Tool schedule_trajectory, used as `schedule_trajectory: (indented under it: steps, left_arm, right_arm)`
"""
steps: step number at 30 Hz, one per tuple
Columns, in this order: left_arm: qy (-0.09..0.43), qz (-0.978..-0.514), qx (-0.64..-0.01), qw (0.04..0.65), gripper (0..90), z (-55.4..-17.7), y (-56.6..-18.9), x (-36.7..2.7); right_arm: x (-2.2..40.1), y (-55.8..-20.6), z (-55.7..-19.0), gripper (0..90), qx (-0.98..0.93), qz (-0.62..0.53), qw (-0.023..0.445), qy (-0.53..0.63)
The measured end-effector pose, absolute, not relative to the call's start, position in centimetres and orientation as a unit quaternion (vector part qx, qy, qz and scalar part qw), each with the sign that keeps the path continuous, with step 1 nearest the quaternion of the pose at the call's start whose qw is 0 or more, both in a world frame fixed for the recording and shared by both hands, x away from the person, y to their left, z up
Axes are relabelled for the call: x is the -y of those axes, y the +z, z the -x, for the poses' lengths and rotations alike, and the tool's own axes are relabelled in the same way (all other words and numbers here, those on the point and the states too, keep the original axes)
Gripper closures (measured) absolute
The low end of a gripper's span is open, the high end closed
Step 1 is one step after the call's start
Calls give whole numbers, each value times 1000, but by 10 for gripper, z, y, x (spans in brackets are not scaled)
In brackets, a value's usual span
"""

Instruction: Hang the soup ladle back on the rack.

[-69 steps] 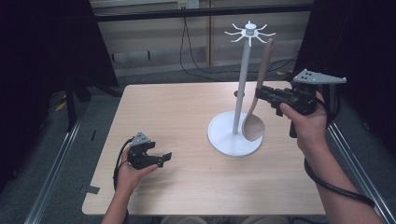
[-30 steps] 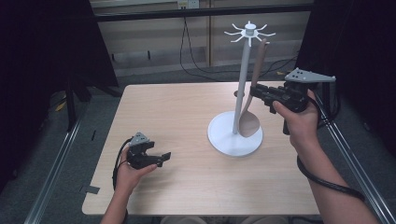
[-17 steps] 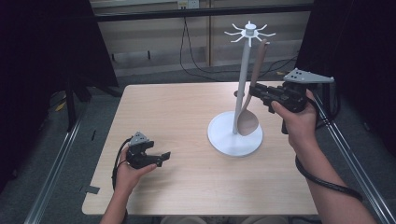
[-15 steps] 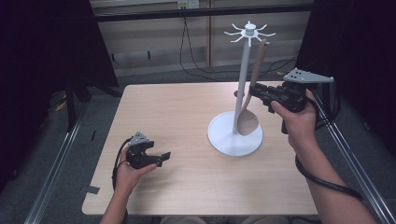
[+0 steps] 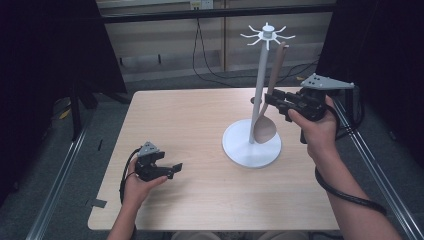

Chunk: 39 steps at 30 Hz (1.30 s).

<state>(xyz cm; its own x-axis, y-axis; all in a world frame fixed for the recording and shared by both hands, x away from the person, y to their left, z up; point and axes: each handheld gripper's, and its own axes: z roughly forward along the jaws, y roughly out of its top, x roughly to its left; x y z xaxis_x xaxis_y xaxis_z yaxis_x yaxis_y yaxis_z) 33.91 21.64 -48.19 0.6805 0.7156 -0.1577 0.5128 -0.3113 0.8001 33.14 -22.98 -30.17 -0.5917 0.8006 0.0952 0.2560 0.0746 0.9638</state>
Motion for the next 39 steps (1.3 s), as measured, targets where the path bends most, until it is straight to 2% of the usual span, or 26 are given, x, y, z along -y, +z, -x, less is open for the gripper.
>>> schedule_trajectory:
  steps: [29,39]
  left_arm:
    - [117,-803,-381,442,103,-339,-482,-217]
    - [111,-802,-380,447,92,-339,-482,-216]
  right_arm:
    - [230,-312,-332,279,-693,-407,258,535]
    - [229,-320,-331,145,-706,-407,250,523]
